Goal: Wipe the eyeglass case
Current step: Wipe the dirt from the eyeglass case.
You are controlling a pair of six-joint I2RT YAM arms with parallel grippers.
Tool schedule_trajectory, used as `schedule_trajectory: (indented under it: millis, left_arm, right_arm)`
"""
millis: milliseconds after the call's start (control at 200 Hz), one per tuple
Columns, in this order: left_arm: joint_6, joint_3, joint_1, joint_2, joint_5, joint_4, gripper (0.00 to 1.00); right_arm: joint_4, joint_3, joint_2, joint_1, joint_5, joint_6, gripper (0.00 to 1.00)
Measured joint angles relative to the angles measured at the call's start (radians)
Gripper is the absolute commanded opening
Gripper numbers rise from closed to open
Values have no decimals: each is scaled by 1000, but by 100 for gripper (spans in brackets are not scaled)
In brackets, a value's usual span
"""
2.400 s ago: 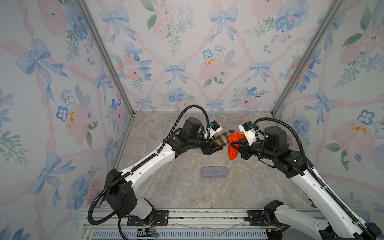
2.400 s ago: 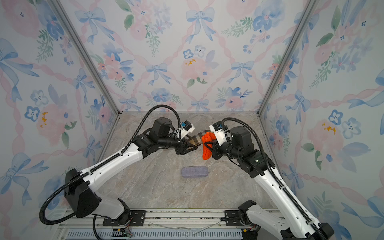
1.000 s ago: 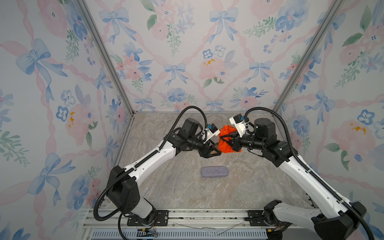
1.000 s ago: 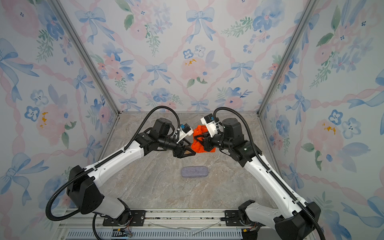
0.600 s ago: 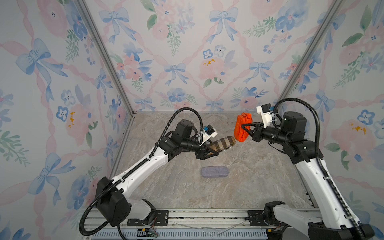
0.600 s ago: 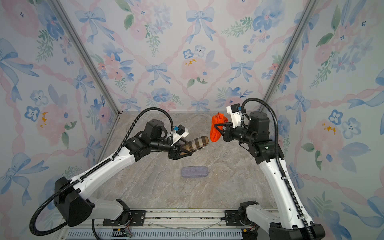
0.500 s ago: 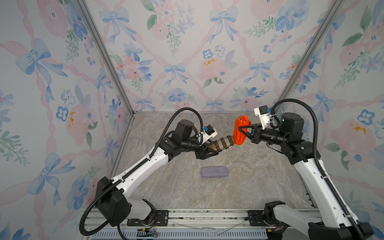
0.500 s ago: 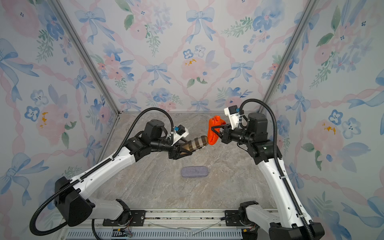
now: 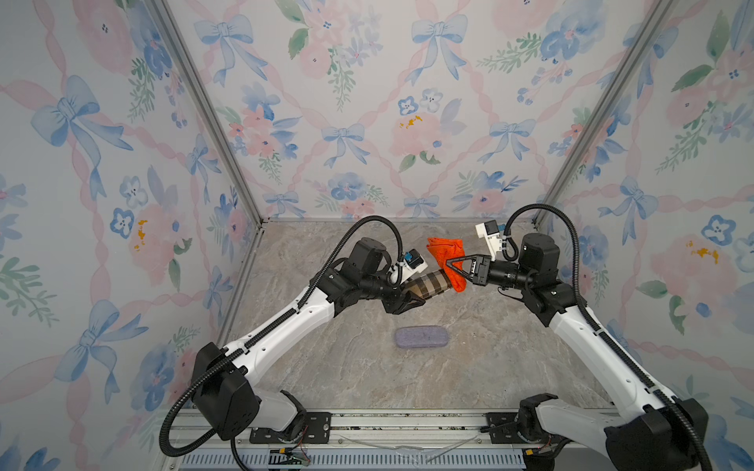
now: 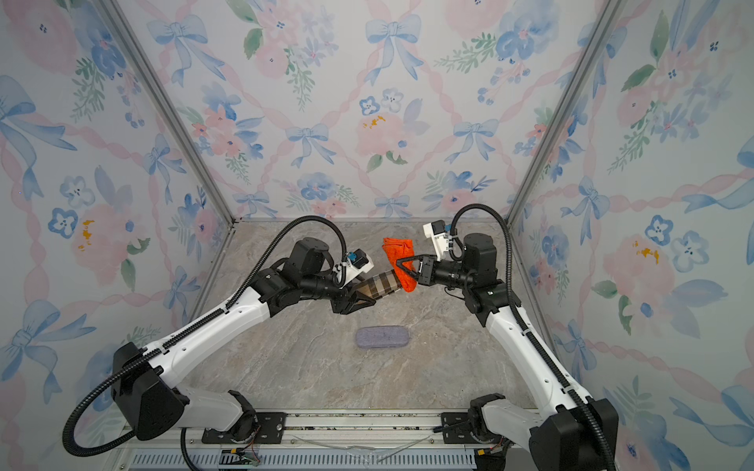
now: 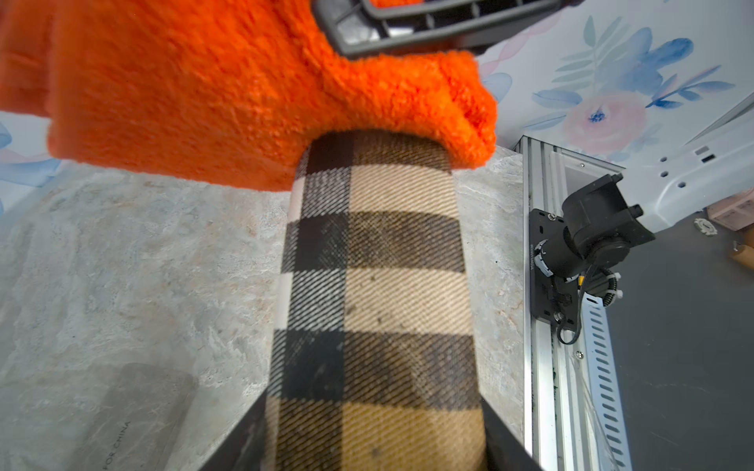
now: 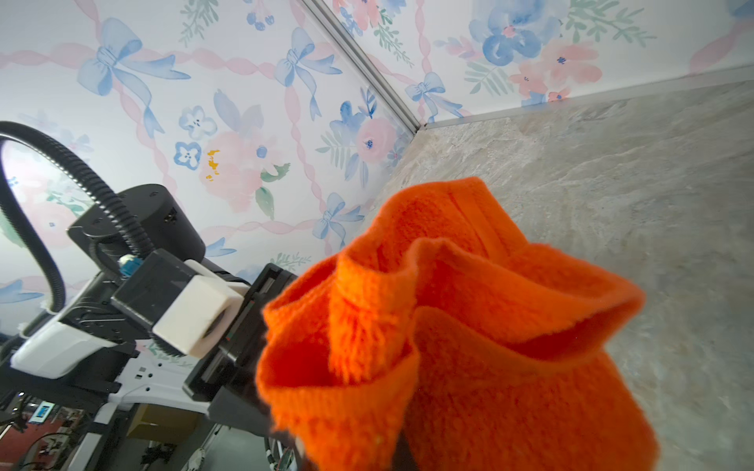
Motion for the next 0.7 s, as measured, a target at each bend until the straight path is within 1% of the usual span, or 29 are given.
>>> schedule_trajectory:
  millis: [150, 245, 345, 500, 700]
  left_arm:
    - [0, 1, -40, 0, -35, 43, 33]
    - [0, 1, -82, -2, -63, 46, 33]
    - [1, -3, -98, -11, -80, 55, 33]
    - [0, -32, -68, -49, -87, 83, 33]
    - [1, -36, -45, -47, -63, 92, 34]
  right_arm:
    - [156, -41, -1, -30, -55, 138, 0]
    - [270, -43, 61, -36, -73, 228, 0]
    - [362, -43, 134, -35, -83, 316, 0]
    - [402, -44, 164, -42, -84, 394, 0]
    - [411, -87, 124, -58, -63, 448, 0]
